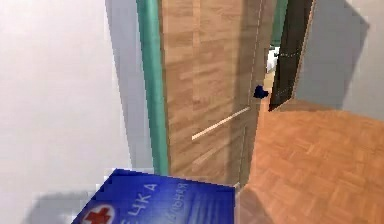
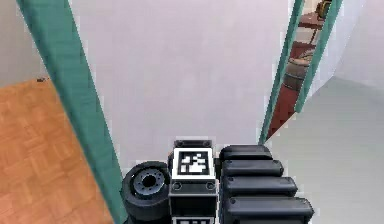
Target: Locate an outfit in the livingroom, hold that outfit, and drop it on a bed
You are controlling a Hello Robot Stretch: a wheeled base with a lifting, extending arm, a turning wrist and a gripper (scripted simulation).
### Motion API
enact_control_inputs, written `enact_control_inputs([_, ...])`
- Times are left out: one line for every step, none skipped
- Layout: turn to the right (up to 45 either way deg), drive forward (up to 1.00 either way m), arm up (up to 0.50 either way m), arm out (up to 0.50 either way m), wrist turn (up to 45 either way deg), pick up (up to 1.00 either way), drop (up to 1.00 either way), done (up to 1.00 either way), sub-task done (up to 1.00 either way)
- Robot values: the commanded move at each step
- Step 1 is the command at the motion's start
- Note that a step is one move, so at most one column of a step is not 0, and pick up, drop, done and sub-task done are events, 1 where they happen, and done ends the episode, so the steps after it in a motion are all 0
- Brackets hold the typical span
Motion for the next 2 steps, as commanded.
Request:
enact_control_inputs([9.0,0.00,0.00,0.00,0.0,0.00,0.00,0.00,0.00])
enact_control_inputs([0.0,0.30,0.00,0.00,0.0,0.00,0.00,0.00,0.00])
